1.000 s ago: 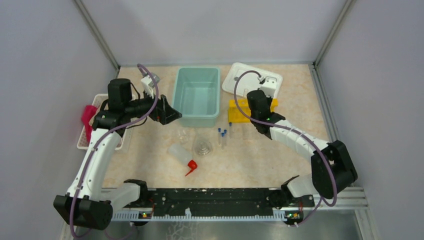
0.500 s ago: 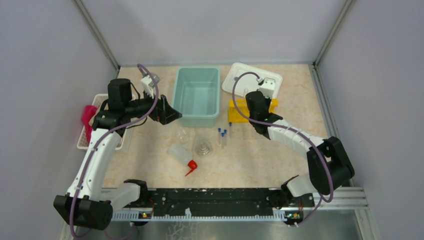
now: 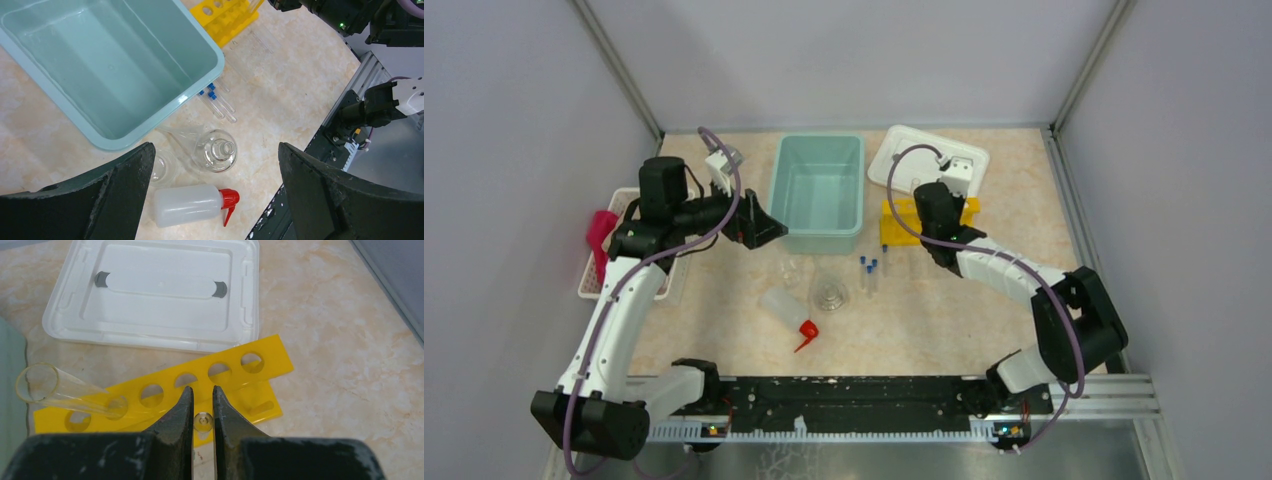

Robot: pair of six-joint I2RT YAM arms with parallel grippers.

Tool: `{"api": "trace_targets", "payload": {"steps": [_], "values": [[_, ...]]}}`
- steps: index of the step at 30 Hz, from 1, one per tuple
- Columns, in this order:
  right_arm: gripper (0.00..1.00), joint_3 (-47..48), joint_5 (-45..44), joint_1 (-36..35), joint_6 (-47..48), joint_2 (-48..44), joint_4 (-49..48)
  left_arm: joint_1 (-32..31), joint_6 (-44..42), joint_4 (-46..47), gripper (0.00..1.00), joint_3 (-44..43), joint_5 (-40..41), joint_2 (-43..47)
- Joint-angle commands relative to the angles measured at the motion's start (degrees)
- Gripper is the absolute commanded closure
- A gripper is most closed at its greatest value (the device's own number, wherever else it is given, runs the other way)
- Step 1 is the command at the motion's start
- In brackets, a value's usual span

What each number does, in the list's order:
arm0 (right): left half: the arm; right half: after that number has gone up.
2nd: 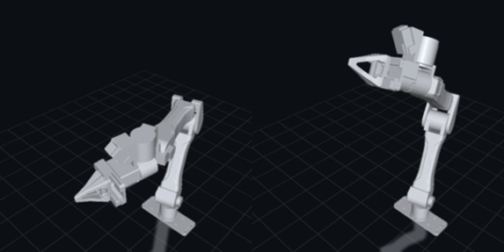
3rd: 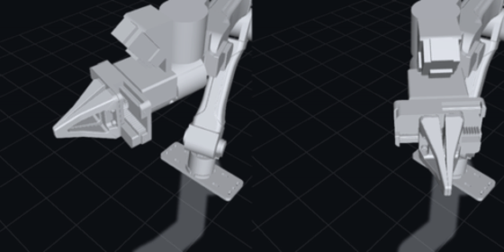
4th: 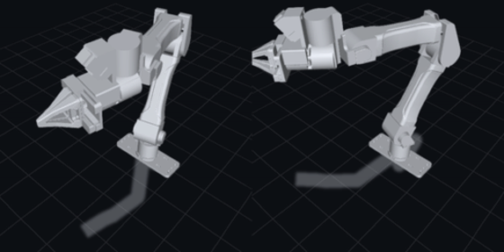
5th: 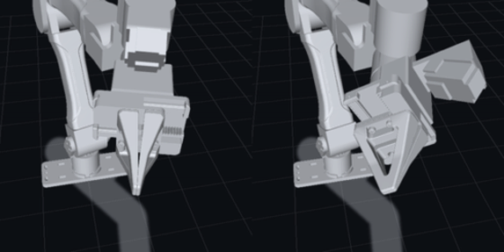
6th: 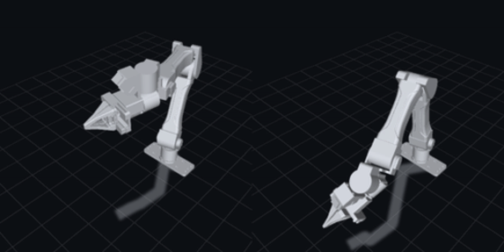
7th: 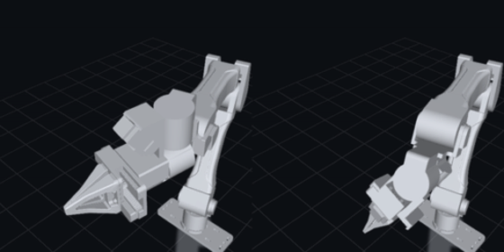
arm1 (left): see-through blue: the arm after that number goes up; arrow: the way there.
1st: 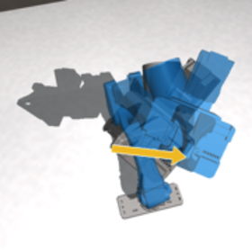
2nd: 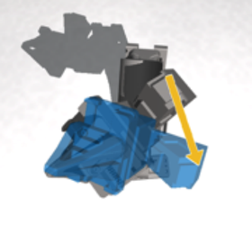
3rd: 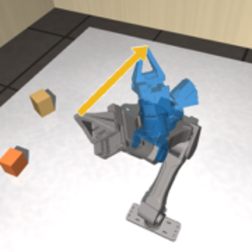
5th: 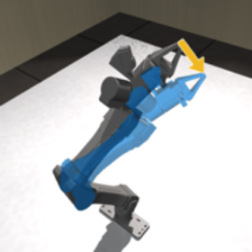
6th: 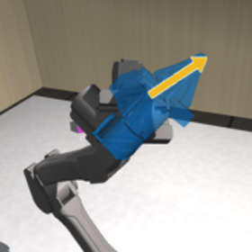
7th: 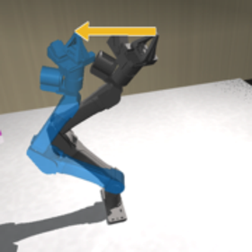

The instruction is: Organize the chemistry lab equipment

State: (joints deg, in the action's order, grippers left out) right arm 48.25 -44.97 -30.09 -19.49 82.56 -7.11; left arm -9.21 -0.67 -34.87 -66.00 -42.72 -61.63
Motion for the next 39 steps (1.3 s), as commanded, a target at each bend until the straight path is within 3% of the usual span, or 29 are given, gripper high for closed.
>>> {"api": "trace_targets", "payload": {"steps": [1, 18, 20, 24, 27, 33, 39], "values": [[1.00, -0.2, -0.1, 0.4, -0.3, 0.7, -1.7, 0.3, 0.1, 0.4, 0.01, -2.2, -1.0, -0.2], [1.00, -0.4, 2.4, 0.4, -2.1, 3.2, -1.5, 0.2, -0.4, 0.5, 0.01, -2.2, -0.6, -0.1], [0.94, -0.3, 3.3, 0.4, -2.6, 3.1, -1.2, 0.2, -0.4, 0.6, 0.01, -2.2, -0.4, 0.0], [0.71, -0.4, 4.5, 0.4, -3.1, 2.2, -0.2, 0.2, -0.4, 0.6, 0.01, -2.1, -0.1, 0.0], [0.59, -0.1, 5.5, 0.3, -3.6, 0.3, 1.0, 0.2, -0.3, 0.6, 0.01, -2.1, -0.2, 0.1], [0.53, 0.8, 5.7, -0.4, -5.1, -5.2, 6.5, 0.2, -0.1, 0.4, 0.01, -2.1, -0.2, 0.4], [0.56, 2.0, 8.0, -7.2, -8.9, -10.7, 16.8, 0.3, 0.4, 0.3, 0.01, -2.3, -0.5, 0.5]]}}
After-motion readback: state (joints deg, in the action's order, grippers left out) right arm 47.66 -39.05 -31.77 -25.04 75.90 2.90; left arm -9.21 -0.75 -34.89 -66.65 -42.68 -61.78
